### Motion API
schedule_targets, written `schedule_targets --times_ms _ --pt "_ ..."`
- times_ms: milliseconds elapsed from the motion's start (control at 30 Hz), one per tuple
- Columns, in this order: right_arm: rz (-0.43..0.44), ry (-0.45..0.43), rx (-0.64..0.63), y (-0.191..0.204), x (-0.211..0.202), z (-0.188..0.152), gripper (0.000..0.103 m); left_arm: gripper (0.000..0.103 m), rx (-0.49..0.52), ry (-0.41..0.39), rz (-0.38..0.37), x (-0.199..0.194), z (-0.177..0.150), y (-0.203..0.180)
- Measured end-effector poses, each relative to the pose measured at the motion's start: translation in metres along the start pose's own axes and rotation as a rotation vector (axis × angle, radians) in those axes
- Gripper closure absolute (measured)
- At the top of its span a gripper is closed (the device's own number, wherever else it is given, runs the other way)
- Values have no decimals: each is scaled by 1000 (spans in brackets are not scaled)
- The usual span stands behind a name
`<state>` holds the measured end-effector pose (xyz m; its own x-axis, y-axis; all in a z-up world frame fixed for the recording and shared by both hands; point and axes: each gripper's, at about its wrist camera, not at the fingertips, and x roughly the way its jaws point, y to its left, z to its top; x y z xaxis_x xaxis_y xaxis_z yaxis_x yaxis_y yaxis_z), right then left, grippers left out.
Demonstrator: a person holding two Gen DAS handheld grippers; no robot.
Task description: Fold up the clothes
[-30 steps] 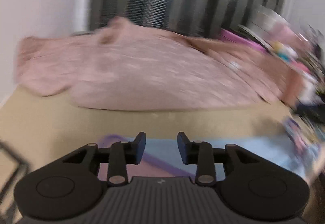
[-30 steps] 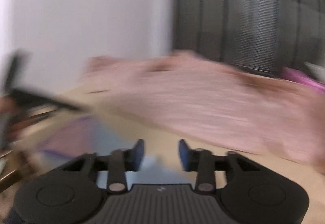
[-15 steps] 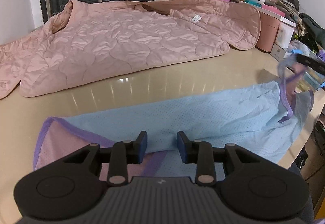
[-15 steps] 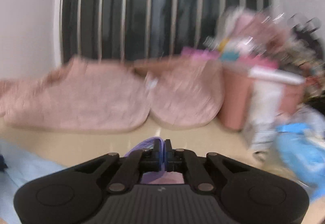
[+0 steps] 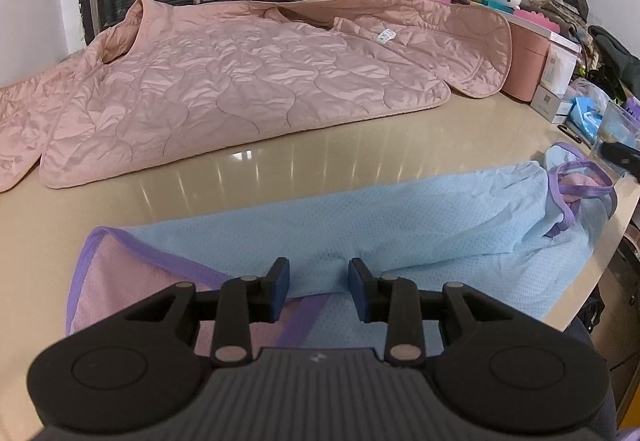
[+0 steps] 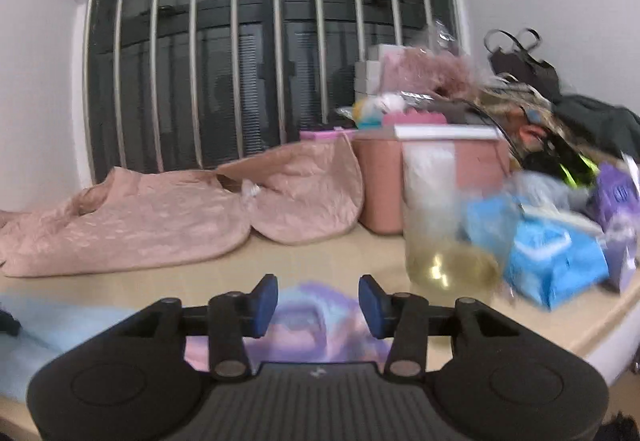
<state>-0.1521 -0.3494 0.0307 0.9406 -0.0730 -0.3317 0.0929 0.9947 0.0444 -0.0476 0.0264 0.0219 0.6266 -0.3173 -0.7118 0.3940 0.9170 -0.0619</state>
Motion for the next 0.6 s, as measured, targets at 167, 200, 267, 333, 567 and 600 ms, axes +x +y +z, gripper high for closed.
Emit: schedule_targets --times_ms 167,200,267,333,567,600 --pt "38 134 18 1 44 13 67 70 -1 -4 -1 0 -1 1" --pt "44 162 38 1 52 10 75 70 1 -3 -1 0 0 1" --pt "30 219 52 3 64 2 103 70 2 -2 1 0 0 0" --pt "-22 169 55 5 53 -4 103 70 5 -1 2 0 0 0" --pt "-16 184 -20 25 15 -15 101 70 1 -4 1 0 -1 0" --pt "4 194 -47 30 15 -17 93 70 0 -5 1 0 -1 0"
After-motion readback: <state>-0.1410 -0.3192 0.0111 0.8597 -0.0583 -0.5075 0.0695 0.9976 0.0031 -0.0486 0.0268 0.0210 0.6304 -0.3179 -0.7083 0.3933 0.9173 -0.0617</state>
